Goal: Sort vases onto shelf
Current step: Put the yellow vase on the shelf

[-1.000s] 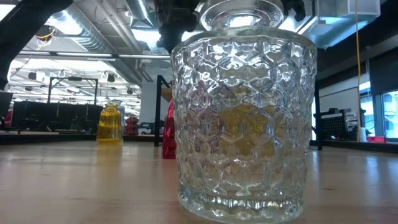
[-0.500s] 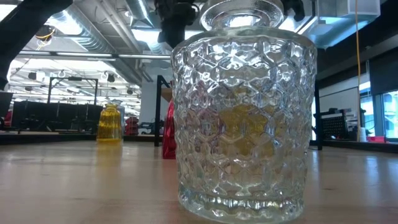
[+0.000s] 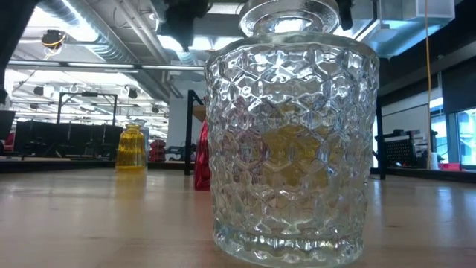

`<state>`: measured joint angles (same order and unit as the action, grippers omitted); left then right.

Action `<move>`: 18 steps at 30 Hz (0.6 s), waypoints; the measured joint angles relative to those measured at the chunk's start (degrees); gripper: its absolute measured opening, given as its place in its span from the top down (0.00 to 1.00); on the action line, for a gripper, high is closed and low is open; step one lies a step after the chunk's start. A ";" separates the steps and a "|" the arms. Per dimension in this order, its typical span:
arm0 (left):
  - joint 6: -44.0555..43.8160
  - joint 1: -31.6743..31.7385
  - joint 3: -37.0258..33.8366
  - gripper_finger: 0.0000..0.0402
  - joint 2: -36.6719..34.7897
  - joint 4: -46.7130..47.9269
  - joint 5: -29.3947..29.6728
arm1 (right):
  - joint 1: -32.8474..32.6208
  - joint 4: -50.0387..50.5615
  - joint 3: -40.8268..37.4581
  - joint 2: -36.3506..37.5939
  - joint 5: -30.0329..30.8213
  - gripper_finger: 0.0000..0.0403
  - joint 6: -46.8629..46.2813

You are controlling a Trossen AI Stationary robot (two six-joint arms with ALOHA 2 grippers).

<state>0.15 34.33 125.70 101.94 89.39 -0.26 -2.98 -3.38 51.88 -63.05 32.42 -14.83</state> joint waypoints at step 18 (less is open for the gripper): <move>-4.09 13.66 -44.87 0.66 -10.19 -11.95 -6.12 | 0.09 0.00 0.00 -0.96 1.92 0.71 -1.39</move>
<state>-3.95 47.99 80.83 91.76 77.44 -6.39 -2.90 -3.38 51.88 -64.01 34.35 -16.23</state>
